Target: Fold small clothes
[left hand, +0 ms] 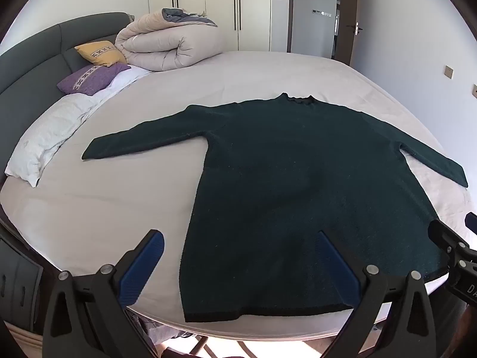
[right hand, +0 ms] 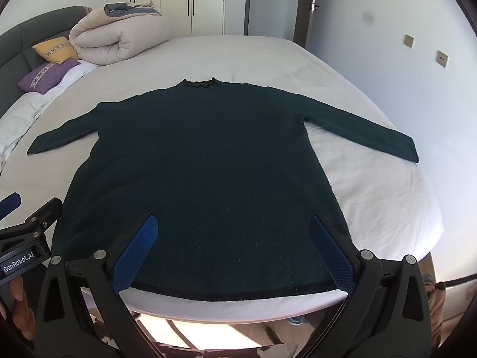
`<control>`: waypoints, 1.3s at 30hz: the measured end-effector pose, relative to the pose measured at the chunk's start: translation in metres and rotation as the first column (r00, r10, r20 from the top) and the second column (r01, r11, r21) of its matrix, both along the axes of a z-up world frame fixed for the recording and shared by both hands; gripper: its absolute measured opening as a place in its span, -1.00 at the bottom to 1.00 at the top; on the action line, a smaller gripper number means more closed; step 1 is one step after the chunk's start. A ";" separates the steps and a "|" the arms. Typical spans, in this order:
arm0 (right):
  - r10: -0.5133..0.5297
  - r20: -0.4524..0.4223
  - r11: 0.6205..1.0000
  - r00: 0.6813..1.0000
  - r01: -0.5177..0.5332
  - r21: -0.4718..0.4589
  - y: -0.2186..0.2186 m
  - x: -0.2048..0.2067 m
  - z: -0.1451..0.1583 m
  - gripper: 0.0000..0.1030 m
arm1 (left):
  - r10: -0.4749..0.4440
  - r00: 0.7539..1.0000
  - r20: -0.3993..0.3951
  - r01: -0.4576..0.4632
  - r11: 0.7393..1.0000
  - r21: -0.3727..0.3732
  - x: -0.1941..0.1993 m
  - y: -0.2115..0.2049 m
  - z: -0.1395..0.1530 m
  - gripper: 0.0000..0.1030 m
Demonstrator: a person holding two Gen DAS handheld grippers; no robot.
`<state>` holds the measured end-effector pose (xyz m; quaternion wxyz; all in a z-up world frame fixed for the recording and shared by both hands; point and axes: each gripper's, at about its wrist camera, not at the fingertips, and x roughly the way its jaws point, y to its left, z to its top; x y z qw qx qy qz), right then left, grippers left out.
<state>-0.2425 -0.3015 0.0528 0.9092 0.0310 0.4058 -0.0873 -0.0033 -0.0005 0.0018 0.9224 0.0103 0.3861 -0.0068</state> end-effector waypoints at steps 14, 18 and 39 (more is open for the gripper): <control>0.004 0.000 1.000 1.000 -0.004 0.001 0.003 0.001 -0.001 1.00 | 0.004 1.000 -0.026 -0.004 1.000 -0.002 0.000 0.008 -0.004 1.00; 0.005 -0.006 1.000 1.000 -0.005 0.000 0.005 0.002 -0.008 1.00 | 0.005 1.000 -0.027 -0.005 1.000 -0.007 -0.002 0.013 -0.003 1.00; -0.002 -0.008 1.000 1.000 0.002 0.001 0.002 0.001 -0.012 1.00 | 0.013 0.999 -0.038 -0.013 1.000 -0.006 0.002 0.010 -0.008 1.00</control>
